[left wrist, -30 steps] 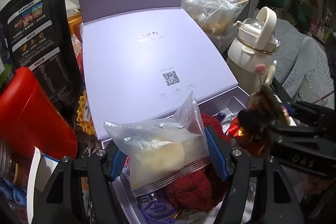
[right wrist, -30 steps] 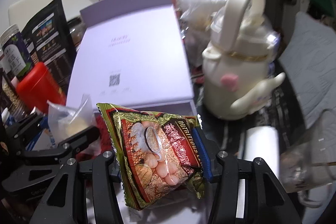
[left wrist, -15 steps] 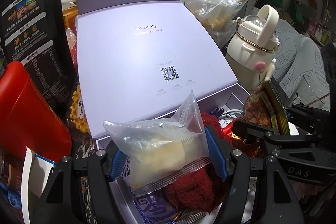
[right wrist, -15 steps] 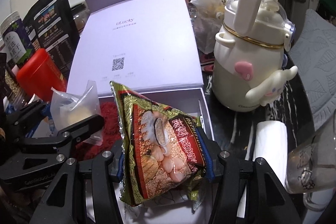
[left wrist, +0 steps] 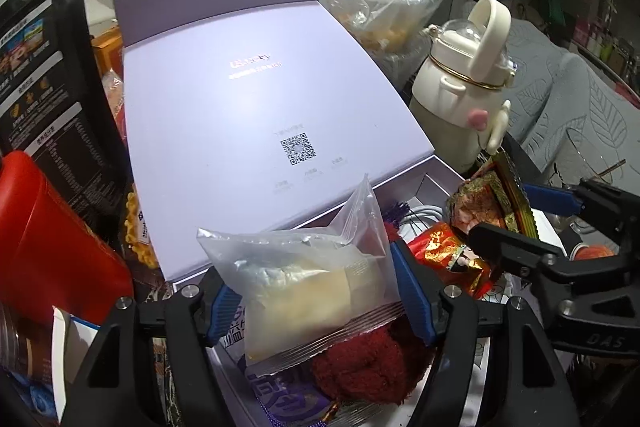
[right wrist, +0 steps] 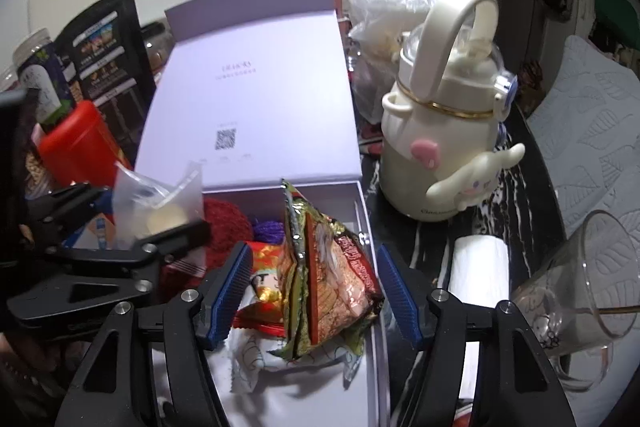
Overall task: Organize soft objects
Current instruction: 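Lower zip bag and snack bag into the box and open both tools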
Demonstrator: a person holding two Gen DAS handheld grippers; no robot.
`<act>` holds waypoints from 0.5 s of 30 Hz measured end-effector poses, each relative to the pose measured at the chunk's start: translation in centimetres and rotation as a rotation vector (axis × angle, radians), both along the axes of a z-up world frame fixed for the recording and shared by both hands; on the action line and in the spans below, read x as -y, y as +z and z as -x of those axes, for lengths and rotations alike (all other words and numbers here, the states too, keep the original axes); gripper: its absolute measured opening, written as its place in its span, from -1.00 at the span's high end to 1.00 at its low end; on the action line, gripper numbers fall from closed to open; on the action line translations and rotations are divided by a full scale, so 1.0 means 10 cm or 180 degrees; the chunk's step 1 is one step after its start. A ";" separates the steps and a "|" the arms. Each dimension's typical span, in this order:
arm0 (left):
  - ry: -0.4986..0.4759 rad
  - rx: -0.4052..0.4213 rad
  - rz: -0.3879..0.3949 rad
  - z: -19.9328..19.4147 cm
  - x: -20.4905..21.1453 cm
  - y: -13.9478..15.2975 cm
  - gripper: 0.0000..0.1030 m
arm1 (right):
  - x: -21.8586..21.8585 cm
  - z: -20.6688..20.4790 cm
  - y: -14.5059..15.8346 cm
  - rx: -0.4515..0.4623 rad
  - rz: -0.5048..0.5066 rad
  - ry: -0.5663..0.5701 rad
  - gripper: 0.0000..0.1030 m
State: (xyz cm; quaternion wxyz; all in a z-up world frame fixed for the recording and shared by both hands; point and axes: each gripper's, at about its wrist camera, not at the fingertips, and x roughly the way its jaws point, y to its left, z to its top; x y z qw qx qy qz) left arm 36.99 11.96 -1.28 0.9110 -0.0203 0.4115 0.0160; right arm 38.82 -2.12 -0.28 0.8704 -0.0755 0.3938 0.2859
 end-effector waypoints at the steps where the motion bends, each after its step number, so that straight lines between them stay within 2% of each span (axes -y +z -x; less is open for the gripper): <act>1: -0.0007 -0.0005 -0.0018 0.00 0.00 0.01 -0.35 | 0.01 0.02 0.02 0.0014 -0.0008 0.0008 -0.26; 4: 0.0001 0.0073 -0.0036 0.02 0.00 0.07 -0.41 | 0.00 0.06 0.07 0.0070 0.0017 0.0010 -0.26; 6: 0.0031 0.0123 -0.0064 0.04 0.00 0.11 -0.63 | 0.02 0.09 0.11 0.0104 0.0041 0.0008 -0.26; 8: 0.0034 0.0173 -0.0083 0.03 -0.01 0.14 -0.69 | 0.02 0.09 0.13 0.0104 0.0052 -0.0013 -0.26; 15: 0.0058 0.0197 -0.0139 -0.03 -0.04 0.20 -0.69 | 0.04 0.09 0.13 0.0067 0.0062 -0.0078 -0.26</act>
